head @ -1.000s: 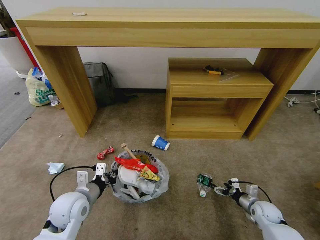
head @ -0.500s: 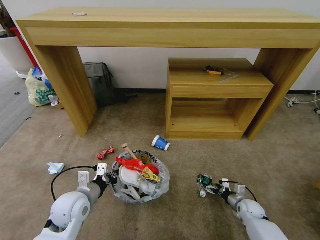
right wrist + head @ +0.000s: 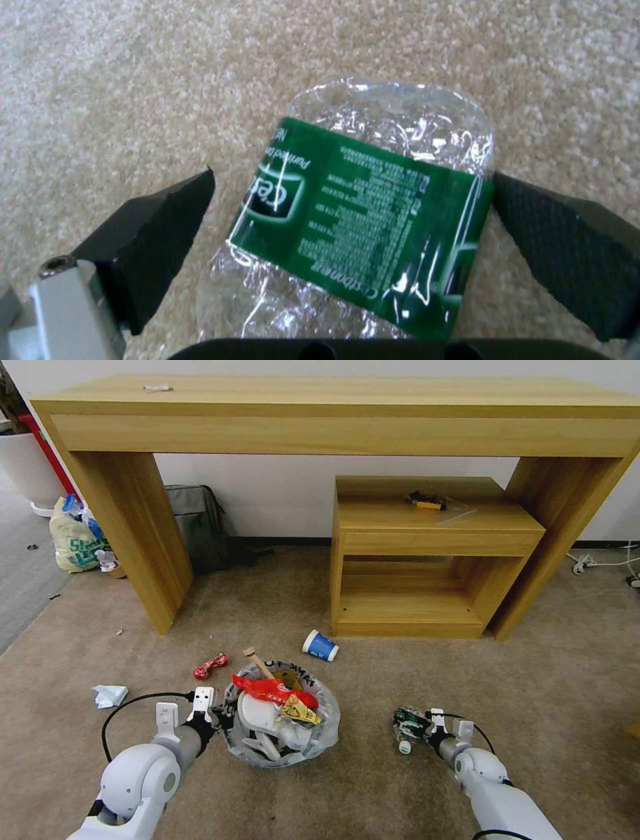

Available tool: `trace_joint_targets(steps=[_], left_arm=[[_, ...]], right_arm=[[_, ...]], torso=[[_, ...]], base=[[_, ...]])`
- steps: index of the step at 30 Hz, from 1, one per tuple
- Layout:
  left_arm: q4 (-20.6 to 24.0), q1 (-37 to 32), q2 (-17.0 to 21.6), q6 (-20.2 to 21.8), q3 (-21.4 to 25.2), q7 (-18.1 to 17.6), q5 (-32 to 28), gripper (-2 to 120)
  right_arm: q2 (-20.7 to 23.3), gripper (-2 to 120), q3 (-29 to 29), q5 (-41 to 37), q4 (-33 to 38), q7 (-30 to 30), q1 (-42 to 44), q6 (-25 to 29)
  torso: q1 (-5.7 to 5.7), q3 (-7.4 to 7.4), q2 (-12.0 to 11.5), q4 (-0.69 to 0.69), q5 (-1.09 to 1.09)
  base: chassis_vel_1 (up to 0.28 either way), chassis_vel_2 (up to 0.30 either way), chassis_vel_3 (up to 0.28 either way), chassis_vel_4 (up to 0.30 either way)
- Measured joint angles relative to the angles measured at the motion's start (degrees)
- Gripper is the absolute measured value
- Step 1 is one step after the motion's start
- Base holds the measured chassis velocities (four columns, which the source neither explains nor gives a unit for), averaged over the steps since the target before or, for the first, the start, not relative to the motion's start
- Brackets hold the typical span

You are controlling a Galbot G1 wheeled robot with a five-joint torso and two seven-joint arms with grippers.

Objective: Pick up the trash bin and place the garbage on the floor into it.

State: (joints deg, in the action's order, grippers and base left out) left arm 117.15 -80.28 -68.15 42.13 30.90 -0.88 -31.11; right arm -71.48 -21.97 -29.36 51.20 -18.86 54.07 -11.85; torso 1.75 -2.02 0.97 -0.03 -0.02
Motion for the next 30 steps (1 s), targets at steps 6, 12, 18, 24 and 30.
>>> trace_joint_targets(steps=[6,12,18,24,30], left_arm=[[0.1,-0.2,0.0,0.0,0.0,0.0,0.1,0],[0.2,-0.2,-0.1,0.0,-0.1,-0.1,0.1,0],[0.4,-0.3,-0.1,0.0,-0.1,-0.1,0.1,0],[0.5,-0.4,-0.2,0.0,-0.1,-0.1,0.2,0],[0.8,-0.5,-0.3,0.0,0.0,-0.2,0.2,0]], right_arm=[[-0.2,93,0.3,0.1,-1.2,0.0,-0.6,0.6],[-0.8,75,0.7,1.2,-1.6,0.3,-0.7,1.2],[-1.2,61,1.2,2.0,-1.5,1.6,-0.6,1.4],[-1.6,44,1.7,4.0,0.5,3.4,0.2,0.9],[-2.0,29,1.7,4.8,2.1,4.7,0.9,-0.5]], torso=[[0.00,0.01,0.0,-0.02,-0.05],[0.00,0.00,0.0,-0.05,-0.06],[0.00,0.00,0.0,-0.04,-0.06],[0.00,-0.01,0.0,0.08,0.08],[0.00,-0.01,0.0,0.07,0.06]], base=[[0.000,0.000,0.000,0.000],[0.000,0.000,0.000,0.000],[0.000,0.000,0.000,0.000],[0.000,0.000,0.000,0.000],[0.000,0.000,0.000,0.000]])
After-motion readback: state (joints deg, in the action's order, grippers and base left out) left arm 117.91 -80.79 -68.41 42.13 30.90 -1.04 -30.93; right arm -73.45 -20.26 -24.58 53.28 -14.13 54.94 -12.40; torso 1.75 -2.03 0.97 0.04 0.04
